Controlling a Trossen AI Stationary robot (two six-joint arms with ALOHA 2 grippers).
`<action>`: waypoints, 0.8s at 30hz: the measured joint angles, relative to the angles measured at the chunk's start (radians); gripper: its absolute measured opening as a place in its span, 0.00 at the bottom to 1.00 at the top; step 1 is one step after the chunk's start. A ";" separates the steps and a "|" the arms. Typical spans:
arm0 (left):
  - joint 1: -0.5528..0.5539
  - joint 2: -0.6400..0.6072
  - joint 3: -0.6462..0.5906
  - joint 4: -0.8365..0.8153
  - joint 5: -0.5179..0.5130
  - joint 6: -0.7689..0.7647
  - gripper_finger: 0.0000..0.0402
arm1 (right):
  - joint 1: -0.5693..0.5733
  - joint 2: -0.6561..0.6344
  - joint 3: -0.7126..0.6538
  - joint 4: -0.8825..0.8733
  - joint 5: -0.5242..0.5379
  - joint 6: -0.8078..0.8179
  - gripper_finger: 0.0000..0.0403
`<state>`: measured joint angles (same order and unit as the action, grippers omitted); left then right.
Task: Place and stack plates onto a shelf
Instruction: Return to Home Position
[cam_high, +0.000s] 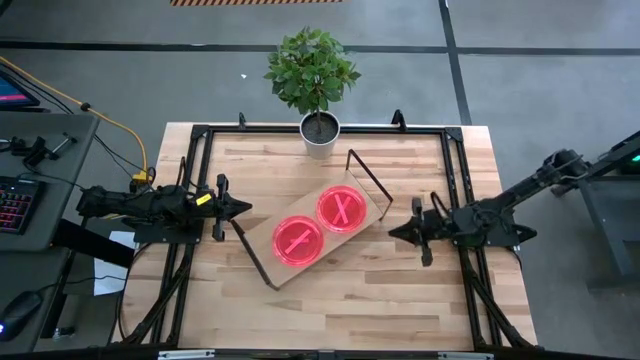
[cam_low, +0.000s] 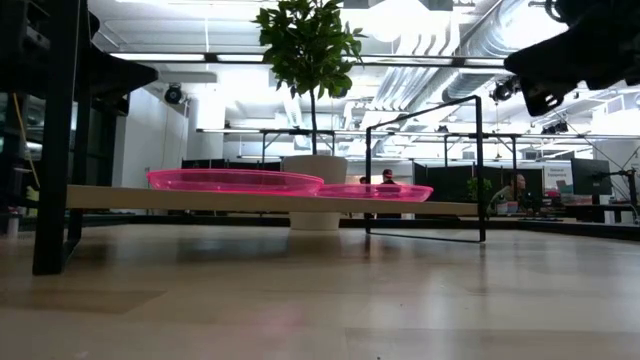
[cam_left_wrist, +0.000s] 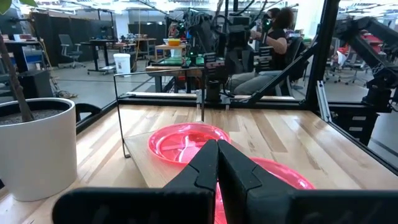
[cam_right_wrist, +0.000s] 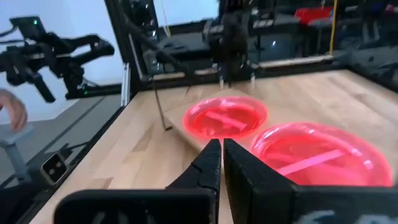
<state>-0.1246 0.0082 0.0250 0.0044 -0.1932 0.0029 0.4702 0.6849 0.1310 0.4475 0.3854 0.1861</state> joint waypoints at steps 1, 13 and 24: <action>0.000 0.000 0.000 0.000 0.000 0.000 0.00 | -0.016 -0.030 -0.008 -0.006 -0.010 -0.018 0.01; 0.000 0.000 0.000 0.000 0.000 0.000 0.00 | -0.358 -0.359 -0.032 -0.205 -0.300 -0.098 0.00; 0.000 0.000 0.000 0.000 0.000 0.000 0.00 | -0.457 -0.379 -0.121 -0.101 -0.387 -0.158 0.00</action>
<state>-0.1246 0.0085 0.0254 0.0047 -0.1932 0.0032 0.0130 0.3058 0.0095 0.3469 -0.0018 0.0276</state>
